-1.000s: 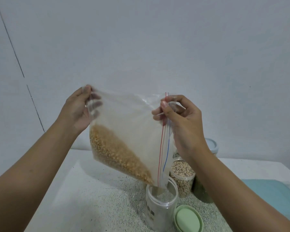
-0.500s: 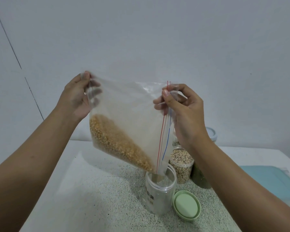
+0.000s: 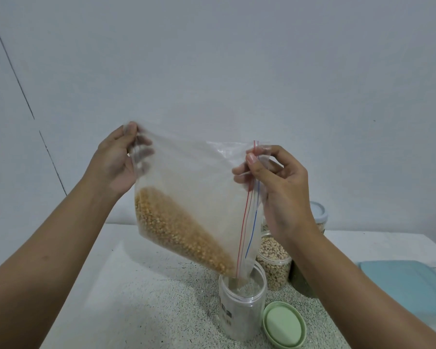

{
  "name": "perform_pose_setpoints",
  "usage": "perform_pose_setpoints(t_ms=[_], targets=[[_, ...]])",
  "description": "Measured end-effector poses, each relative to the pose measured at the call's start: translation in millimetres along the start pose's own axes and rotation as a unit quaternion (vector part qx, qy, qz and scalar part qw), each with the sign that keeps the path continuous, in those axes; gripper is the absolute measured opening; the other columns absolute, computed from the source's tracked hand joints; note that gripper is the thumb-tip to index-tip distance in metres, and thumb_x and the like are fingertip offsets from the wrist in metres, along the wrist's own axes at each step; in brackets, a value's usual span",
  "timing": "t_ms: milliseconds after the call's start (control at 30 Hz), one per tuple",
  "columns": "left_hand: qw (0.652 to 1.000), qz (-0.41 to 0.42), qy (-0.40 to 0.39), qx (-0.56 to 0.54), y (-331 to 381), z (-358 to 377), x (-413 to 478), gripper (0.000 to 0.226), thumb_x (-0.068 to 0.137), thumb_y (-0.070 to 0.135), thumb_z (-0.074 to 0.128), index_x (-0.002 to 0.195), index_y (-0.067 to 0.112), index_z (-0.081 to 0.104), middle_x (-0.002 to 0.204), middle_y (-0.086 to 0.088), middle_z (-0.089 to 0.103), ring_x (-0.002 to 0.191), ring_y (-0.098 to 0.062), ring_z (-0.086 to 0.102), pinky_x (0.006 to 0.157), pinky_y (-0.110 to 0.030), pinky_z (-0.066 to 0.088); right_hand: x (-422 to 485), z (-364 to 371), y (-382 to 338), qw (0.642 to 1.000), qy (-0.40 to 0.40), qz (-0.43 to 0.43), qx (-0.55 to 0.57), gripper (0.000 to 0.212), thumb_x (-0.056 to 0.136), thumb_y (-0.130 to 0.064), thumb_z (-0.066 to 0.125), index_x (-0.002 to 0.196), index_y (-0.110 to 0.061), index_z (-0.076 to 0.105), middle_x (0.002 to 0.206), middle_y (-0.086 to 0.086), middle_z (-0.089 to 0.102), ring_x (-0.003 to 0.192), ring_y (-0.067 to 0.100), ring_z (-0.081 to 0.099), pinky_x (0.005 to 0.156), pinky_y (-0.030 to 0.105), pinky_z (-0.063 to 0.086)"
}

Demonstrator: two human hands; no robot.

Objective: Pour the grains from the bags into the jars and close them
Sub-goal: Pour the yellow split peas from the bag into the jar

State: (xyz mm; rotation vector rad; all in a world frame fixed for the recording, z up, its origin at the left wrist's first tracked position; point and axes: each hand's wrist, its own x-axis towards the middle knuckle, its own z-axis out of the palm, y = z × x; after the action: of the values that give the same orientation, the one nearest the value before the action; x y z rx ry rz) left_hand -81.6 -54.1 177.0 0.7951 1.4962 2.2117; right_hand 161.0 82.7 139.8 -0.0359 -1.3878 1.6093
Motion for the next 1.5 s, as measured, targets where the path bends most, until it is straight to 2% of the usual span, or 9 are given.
perform_pose_setpoints(t_ms=[367,700,1033,1267,1500], targets=[[1.0,0.007,-0.006,0.014,6,7,-3,0.03,0.105,0.034,0.053,0.079,0.027,0.066,0.072,0.011,0.067,0.069,-0.01,0.067,0.062,-0.028,0.043,-4,0,0,1.0,0.005,-0.001,0.002,0.003,0.096,-0.003,0.063,0.099,-0.002,0.063,0.077,0.015,0.072,0.068,0.026,0.069,0.063,0.03,0.049],[1.0,0.016,-0.016,0.016,11,15,-8,0.027,0.104,0.035,0.053,0.081,0.027,0.064,0.071,0.012,0.066,0.068,-0.009,0.067,0.058,-0.023,0.046,-4,-5,-2,1.0,0.021,0.001,0.011,0.002,0.096,-0.003,0.063,0.095,-0.005,0.064,0.072,0.01,0.071,0.069,0.025,0.069,0.071,0.041,0.045],[1.0,0.015,-0.017,0.021,15,17,-17,0.04,0.105,0.035,0.053,0.07,0.029,0.072,0.071,0.012,0.066,0.069,-0.01,0.066,0.061,-0.026,0.044,-7,-6,-6,0.999,0.027,0.005,0.022,0.009,0.096,-0.001,0.063,0.09,-0.007,0.065,0.071,0.007,0.069,0.069,0.025,0.069,0.077,0.048,0.045],[0.999,0.024,-0.016,0.014,18,19,-23,0.042,0.104,0.034,0.053,0.067,0.029,0.072,0.071,0.01,0.066,0.066,-0.01,0.065,0.056,-0.023,0.046,-8,-7,-6,0.999,0.032,0.008,0.026,0.011,0.095,0.0,0.063,0.088,-0.008,0.065,0.07,0.006,0.069,0.067,0.025,0.068,0.075,0.045,0.044],[1.0,0.026,-0.011,0.009,18,18,-26,0.039,0.104,0.035,0.053,0.07,0.028,0.071,0.072,0.01,0.066,0.065,-0.01,0.065,0.058,-0.024,0.047,-8,-6,-8,0.999,0.031,0.008,0.032,0.012,0.095,0.001,0.063,0.087,-0.008,0.064,0.071,0.006,0.068,0.067,0.025,0.068,0.07,0.039,0.047]])
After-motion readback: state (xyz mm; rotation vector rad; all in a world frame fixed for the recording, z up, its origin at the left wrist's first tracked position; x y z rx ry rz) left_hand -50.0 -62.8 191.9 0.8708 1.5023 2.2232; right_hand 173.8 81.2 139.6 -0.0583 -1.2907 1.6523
